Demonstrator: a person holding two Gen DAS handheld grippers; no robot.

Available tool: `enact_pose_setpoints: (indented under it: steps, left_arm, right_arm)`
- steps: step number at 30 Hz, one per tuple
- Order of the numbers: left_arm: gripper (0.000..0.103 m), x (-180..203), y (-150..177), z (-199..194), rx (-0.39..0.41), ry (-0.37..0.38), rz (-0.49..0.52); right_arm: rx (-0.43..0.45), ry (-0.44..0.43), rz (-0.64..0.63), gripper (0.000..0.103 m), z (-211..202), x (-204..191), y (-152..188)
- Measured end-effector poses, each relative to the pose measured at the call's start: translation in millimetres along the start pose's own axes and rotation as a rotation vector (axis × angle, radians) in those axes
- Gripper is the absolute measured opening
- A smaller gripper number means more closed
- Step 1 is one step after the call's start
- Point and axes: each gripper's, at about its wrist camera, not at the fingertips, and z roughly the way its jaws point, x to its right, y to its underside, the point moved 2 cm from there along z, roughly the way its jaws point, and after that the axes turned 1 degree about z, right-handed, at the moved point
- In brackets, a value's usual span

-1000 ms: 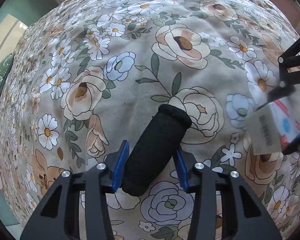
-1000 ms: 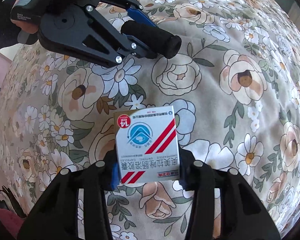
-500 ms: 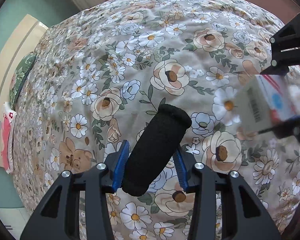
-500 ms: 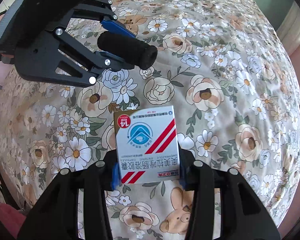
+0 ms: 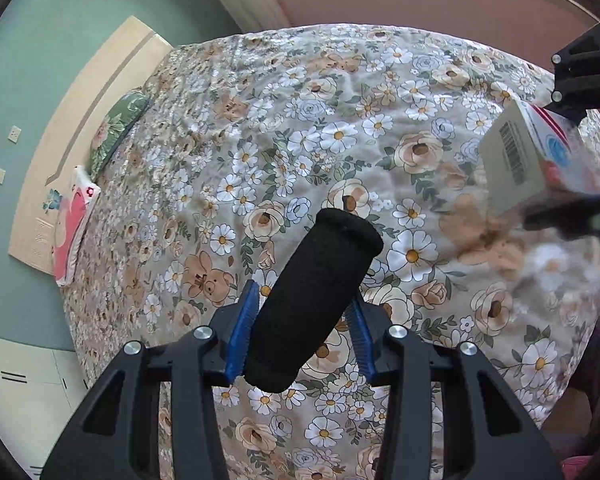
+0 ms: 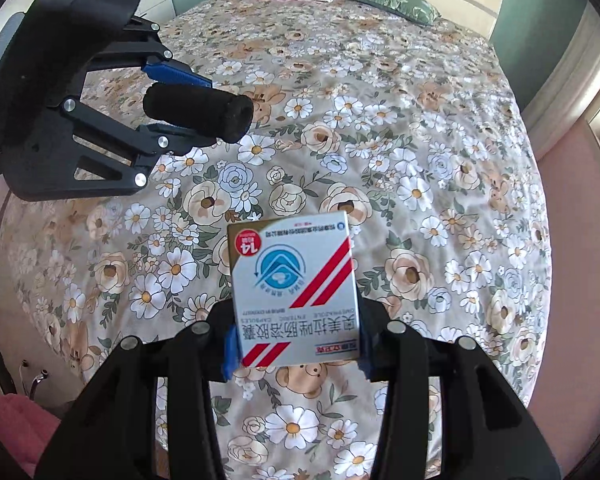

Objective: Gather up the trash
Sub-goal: 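Carry the black cylinder and medicine box with both tools over the bin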

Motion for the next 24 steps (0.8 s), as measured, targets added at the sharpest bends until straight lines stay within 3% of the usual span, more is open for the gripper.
enact_pose_setpoints:
  steps: [7,15,20,24]
  left_arm:
    - [0.045,32,-22,-93,-0.002,-0.1,-0.185]
    - [0.045,91,-34,-179,-0.019,-0.173,-0.387]
    - [0.045,120,-31,-203,-0.017,-0.168,-0.423]
    - [0.045,135,-17,-199,-0.003,-0.168,-0.408]
  right_arm:
    - [0.082,-0.03,-0.13,0.045,-94,24,21]
    - [0.097,-0.028,-0.308,0.045,-187,36,71]
    - [0.091,-0.024,-0.365,0.045,-216,30,109]
    - [0.095,-0.033,-0.356,0.045,-213,21,132]
